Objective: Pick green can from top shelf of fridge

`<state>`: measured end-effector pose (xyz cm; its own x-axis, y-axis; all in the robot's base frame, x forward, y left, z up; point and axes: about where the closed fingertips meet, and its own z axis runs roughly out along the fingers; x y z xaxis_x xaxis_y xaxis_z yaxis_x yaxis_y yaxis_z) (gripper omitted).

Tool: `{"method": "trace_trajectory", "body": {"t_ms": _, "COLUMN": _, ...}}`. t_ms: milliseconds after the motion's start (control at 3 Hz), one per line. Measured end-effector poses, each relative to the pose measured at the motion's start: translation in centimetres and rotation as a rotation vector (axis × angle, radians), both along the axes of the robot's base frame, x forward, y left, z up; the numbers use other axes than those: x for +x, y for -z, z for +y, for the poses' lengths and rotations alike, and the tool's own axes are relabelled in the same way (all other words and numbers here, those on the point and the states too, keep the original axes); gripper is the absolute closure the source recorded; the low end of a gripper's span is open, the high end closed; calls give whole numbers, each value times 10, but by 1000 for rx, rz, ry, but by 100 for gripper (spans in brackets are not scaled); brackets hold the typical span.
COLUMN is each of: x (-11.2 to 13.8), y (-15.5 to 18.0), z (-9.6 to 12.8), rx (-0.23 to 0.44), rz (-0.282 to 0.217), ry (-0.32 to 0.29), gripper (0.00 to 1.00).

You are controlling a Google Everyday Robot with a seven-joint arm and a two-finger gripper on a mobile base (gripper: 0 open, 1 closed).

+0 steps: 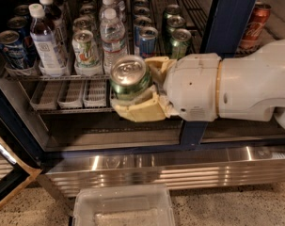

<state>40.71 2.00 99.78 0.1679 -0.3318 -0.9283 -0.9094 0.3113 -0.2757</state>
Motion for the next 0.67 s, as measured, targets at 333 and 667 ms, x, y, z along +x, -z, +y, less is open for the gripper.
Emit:
{"method": "trace_trajectory", "body": {"t_ms": 333, "x": -11, "y": 1, "z": 0, "rx": -28, "rz": -14, "ry": -35, "gripper": 100}}
{"method": "trace_trajectory", "body": {"t_ms": 667, "x": -11, "y": 1, "z": 0, "rx": -28, "rz": -14, "ry": -35, "gripper": 100}}
